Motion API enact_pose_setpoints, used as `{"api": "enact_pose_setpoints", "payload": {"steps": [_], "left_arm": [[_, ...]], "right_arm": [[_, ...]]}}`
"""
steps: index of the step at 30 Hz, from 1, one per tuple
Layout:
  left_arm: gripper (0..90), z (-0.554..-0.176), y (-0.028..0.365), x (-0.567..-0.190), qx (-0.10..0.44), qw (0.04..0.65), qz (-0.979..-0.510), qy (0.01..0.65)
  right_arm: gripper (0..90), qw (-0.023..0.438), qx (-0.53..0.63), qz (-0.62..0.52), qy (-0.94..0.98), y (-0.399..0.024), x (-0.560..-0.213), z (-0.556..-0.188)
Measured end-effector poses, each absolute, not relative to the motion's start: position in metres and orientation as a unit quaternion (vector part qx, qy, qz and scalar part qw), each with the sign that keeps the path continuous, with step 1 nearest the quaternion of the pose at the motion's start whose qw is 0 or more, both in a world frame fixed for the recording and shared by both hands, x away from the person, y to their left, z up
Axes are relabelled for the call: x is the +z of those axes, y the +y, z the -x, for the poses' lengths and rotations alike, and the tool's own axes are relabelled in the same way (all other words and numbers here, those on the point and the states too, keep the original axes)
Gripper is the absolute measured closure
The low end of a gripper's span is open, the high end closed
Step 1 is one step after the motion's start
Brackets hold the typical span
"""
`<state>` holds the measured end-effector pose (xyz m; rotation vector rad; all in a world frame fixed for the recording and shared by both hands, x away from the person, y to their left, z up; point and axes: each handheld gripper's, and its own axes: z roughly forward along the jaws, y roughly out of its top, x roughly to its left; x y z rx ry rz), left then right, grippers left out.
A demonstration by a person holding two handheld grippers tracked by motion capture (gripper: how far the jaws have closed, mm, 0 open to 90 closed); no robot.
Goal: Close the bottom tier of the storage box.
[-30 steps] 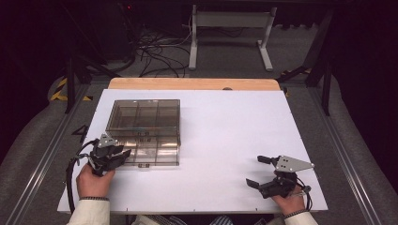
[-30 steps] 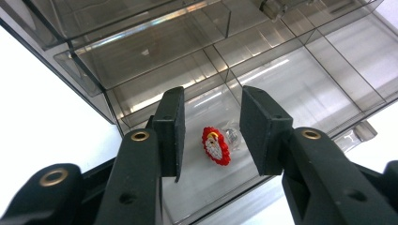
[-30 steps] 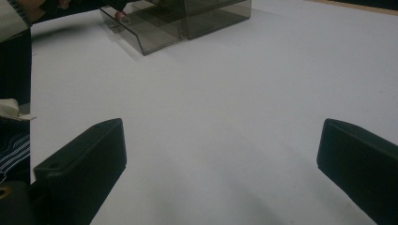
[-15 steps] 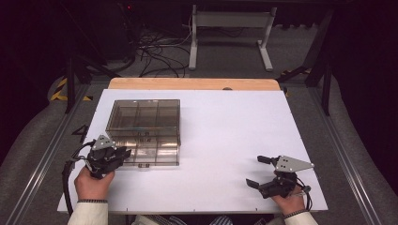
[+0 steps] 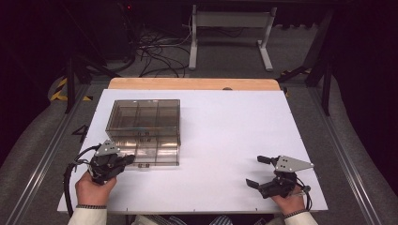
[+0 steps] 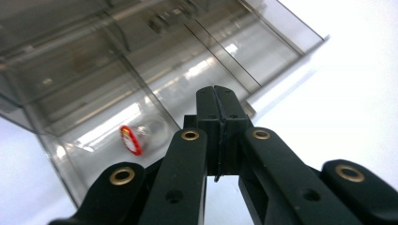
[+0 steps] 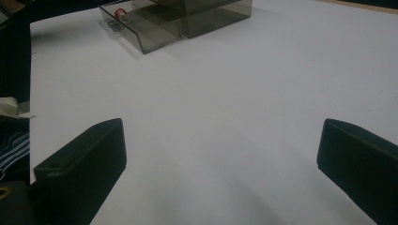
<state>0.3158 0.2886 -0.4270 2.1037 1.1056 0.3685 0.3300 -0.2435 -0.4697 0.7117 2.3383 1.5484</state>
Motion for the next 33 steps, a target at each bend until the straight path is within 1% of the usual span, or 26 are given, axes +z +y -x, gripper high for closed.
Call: {"api": "enact_pose_setpoints", "payload": {"steps": [14, 18, 33], "left_arm": [[90.0, -0.315, 0.281, -0.436, 0.12, 0.31, -0.849, 0.411], [90.0, -0.315, 0.278, -0.44, 0.125, 0.286, -0.855, 0.414], [90.0, -0.322, 0.277, -0.449, 0.108, 0.258, -0.86, 0.426]], "right_arm": [[2.3, 0.124, 0.531, -0.244, 0.802, -0.243, -0.47, -0.33], [2.3, 0.124, 0.531, -0.245, 0.802, -0.243, -0.47, -0.33], [2.3, 0.124, 0.53, -0.245, 0.802, -0.243, -0.47, -0.33]]}}
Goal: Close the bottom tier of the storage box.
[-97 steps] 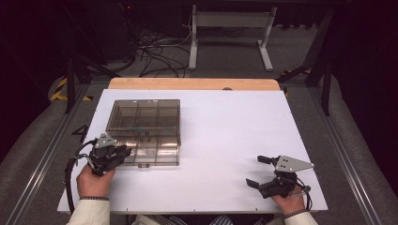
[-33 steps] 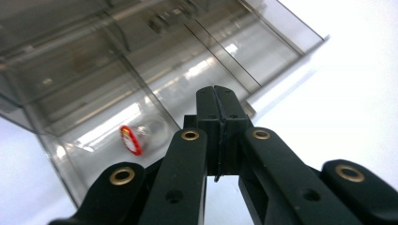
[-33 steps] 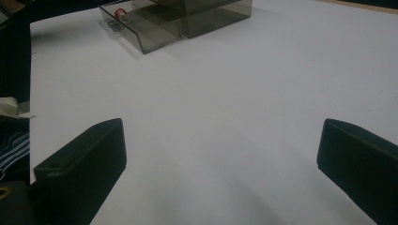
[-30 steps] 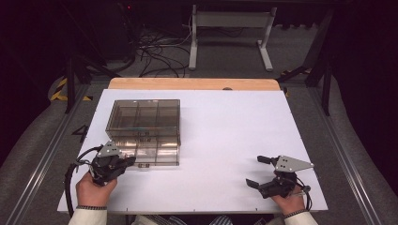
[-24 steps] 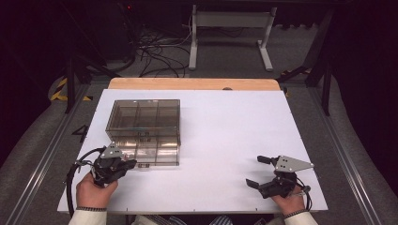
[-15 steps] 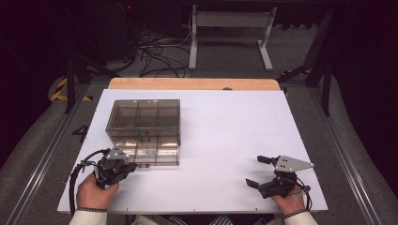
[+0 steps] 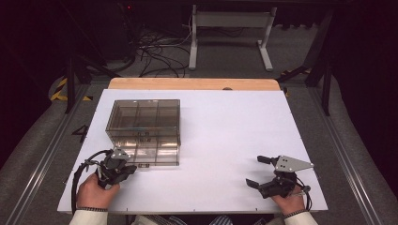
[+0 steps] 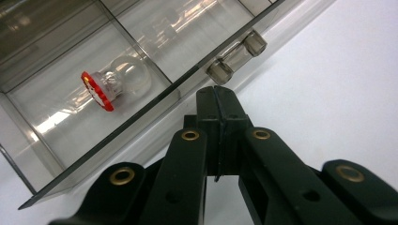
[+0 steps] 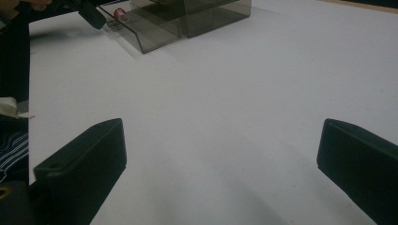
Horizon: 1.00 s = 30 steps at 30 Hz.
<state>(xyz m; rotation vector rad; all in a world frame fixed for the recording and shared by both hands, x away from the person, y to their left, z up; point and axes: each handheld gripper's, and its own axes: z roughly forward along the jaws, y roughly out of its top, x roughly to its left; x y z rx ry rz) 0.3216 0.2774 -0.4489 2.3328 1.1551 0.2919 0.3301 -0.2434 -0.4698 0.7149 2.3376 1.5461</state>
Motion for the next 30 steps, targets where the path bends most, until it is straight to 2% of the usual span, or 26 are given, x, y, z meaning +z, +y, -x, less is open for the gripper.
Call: {"api": "enact_pose_setpoints", "payload": {"steps": [30], "left_arm": [[90.0, -0.328, 0.274, -0.4543, 0.126, 0.254, -0.851, 0.442]], "right_arm": [[2.4, 0.125, 0.529, -0.244, 0.803, -0.243, -0.4698, -0.33]]}}
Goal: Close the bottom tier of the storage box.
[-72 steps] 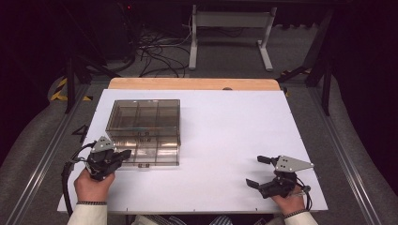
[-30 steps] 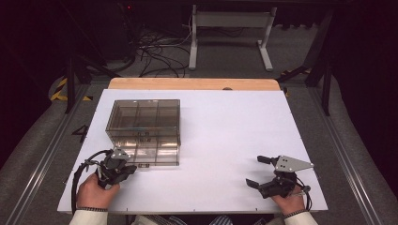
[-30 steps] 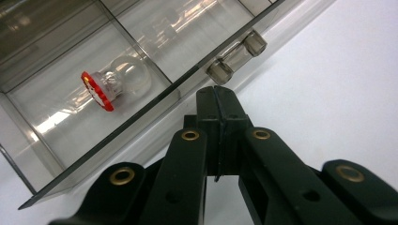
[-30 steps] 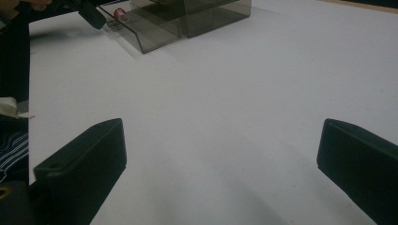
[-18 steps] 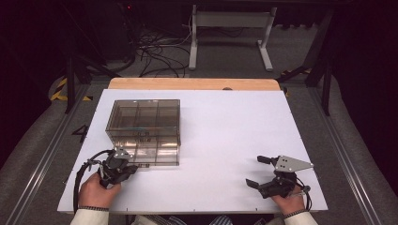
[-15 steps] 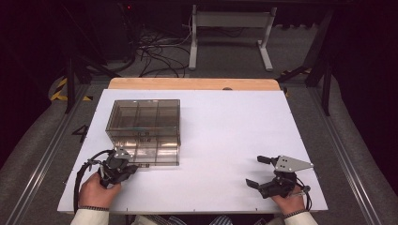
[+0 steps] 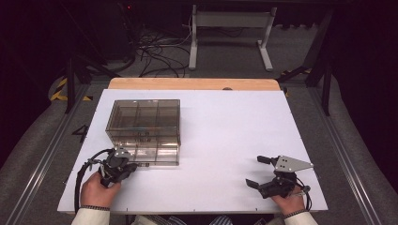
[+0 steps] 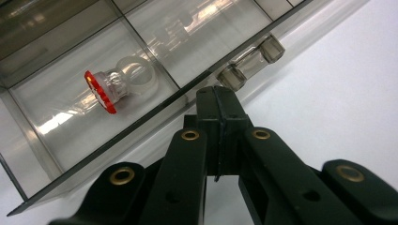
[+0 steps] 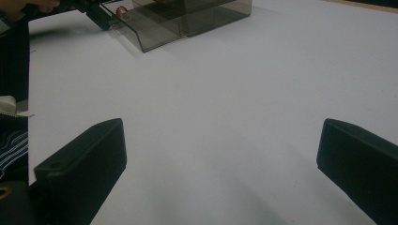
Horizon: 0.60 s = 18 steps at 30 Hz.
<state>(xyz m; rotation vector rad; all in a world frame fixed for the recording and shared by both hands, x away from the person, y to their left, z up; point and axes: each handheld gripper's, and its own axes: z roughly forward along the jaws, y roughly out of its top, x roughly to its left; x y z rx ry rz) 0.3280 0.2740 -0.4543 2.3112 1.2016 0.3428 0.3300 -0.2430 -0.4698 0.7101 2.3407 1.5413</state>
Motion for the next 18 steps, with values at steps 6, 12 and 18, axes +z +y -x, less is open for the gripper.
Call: {"api": "enact_pose_setpoints", "payload": {"steps": [6, 12, 18], "left_arm": [[90.0, -0.3296, 0.2782, -0.4534, 0.121, 0.276, -0.841, 0.449], [90.0, -0.3315, 0.2765, -0.4534, 0.13, 0.276, -0.84, 0.449], [90.0, -0.3354, 0.2765, -0.454, 0.136, 0.283, -0.834, 0.453]], "right_arm": [[2.4, 0.125, 0.528, -0.244, 0.804, -0.2429, -0.4698, -0.33], [2.4, 0.125, 0.528, -0.244, 0.804, -0.2428, -0.4698, -0.33], [2.4, 0.126, 0.528, -0.244, 0.804, -0.2427, -0.4698, -0.3301]]}}
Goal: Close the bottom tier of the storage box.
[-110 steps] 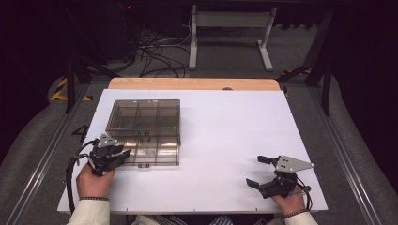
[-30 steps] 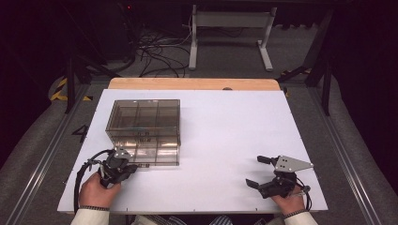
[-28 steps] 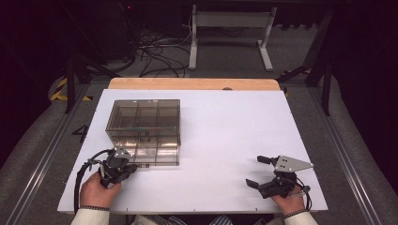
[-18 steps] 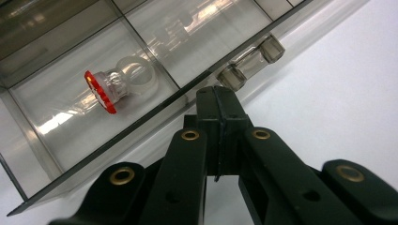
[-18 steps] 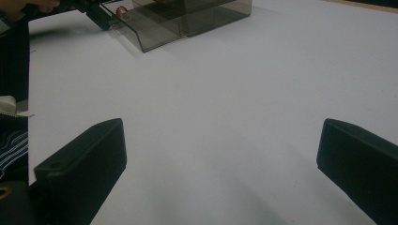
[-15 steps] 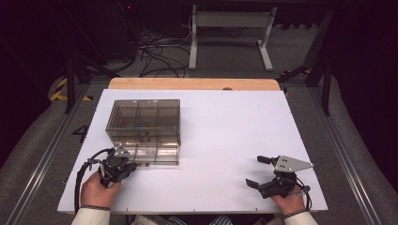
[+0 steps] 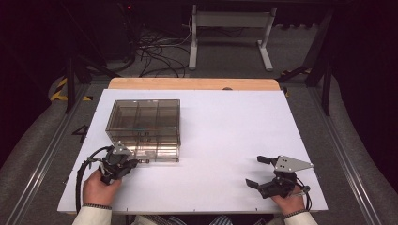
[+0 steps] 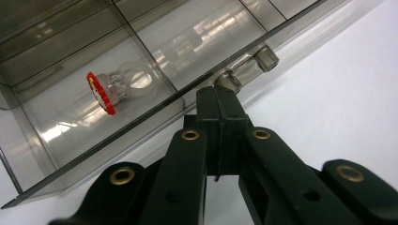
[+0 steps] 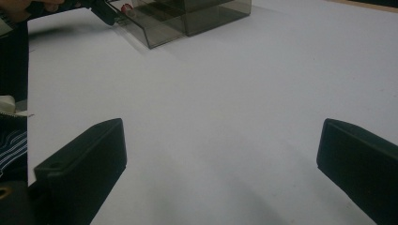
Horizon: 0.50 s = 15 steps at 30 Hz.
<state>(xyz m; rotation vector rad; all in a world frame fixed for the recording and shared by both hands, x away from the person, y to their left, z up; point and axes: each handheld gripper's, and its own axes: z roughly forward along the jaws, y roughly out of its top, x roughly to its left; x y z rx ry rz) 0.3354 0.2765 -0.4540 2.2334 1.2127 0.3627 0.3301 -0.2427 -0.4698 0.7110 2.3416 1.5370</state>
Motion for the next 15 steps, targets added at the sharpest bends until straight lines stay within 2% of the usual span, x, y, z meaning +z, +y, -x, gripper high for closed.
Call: {"api": "enact_pose_setpoints", "payload": {"steps": [15], "left_arm": [[90.0, -0.348, 0.283, -0.459, 0.14, 0.332, -0.809, 0.465]], "right_arm": [[2.4, 0.126, 0.527, -0.246, 0.804, -0.242, -0.47, -0.33]]}}
